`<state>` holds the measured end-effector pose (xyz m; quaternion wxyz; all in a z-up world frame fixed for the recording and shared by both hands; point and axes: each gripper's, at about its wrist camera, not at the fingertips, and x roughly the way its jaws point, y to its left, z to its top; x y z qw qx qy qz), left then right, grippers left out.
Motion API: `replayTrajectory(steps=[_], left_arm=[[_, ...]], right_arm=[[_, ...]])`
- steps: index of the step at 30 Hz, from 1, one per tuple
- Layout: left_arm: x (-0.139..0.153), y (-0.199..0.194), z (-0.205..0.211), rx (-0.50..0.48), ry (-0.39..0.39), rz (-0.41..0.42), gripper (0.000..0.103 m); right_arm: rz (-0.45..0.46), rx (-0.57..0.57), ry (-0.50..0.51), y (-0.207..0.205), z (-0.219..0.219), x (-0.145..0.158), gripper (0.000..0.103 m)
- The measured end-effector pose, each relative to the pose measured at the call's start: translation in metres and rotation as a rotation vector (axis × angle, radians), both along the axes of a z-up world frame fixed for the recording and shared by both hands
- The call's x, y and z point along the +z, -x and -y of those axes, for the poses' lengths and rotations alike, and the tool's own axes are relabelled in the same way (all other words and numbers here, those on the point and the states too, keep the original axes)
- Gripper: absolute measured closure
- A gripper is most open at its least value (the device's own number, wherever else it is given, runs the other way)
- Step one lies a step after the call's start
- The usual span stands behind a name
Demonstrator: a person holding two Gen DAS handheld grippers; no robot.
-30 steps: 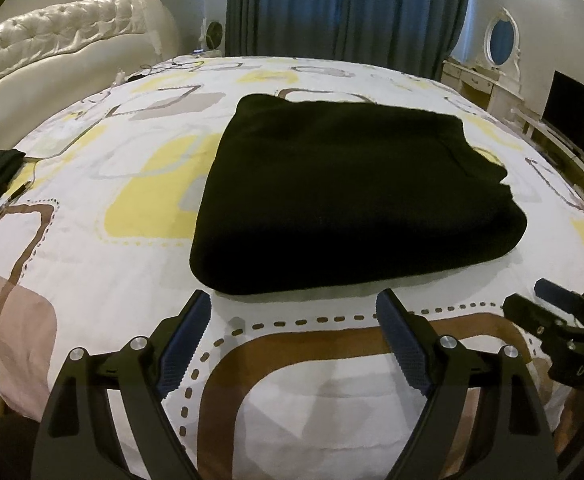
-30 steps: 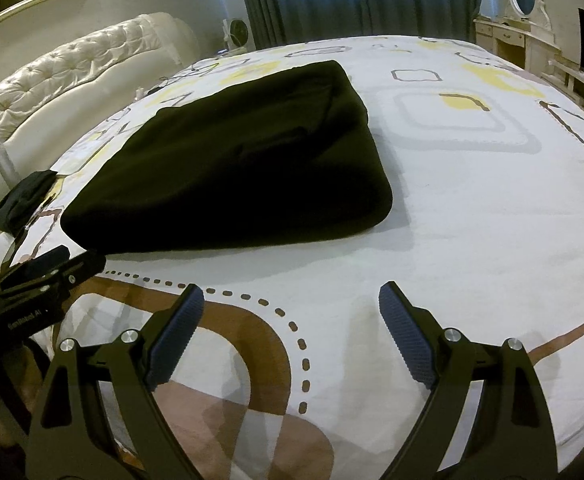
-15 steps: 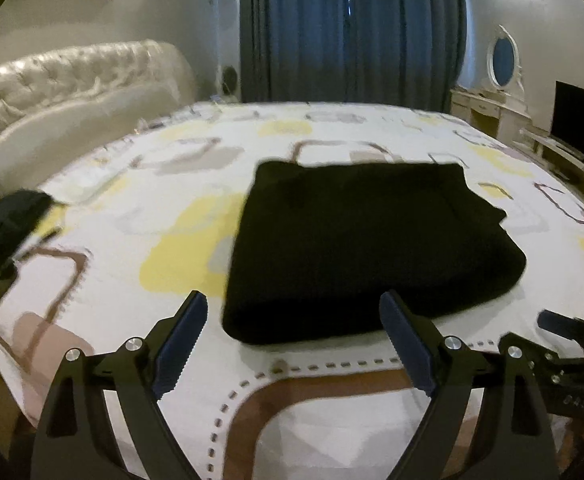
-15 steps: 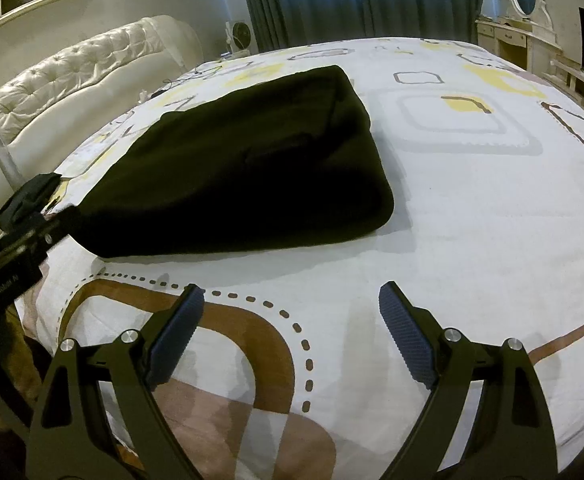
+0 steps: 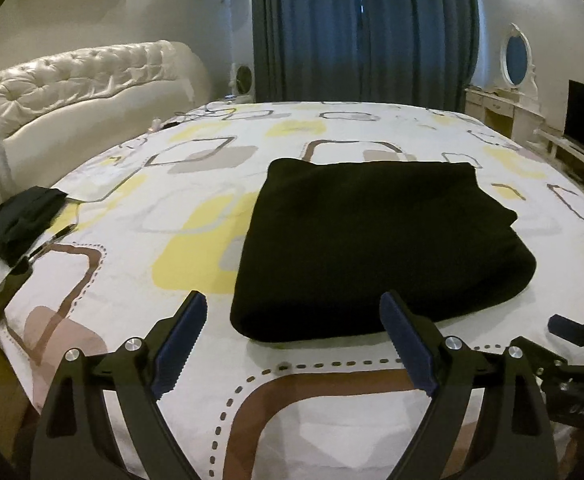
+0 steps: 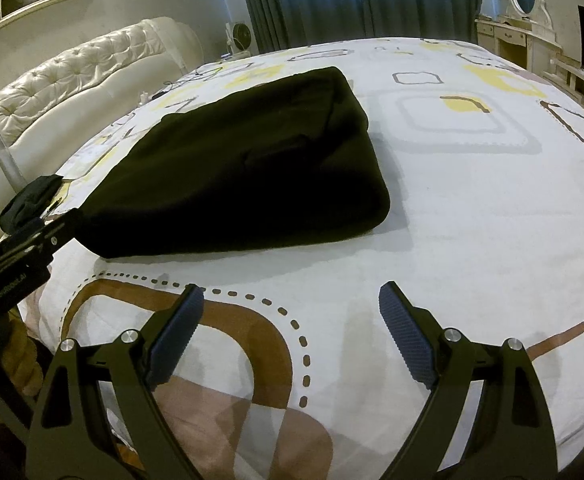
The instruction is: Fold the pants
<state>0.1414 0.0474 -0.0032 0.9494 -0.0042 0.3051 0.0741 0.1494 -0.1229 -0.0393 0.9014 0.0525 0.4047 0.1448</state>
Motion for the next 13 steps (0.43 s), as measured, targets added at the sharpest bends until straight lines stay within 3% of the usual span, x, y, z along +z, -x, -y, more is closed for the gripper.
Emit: replayTrajectory(steps=[4,9,13], left_arm=[[0.0,-0.002,0.001,-0.013,-0.017,-0.003,0.016],[-0.001,-0.006,-0.009,-0.035,0.101,-0.052,0.016],[-0.001,-0.007,-0.013,-0.028,0.108,-0.058,0.016]], right_arm=[[0.002,-0.004,-0.003,0.002,0.003,0.001,0.013],[0.012,-0.022,-0.011,0.003,0.013,0.005,0.013],[0.02,-0.042,-0.016,0.004,0.023,0.008,0.013]])
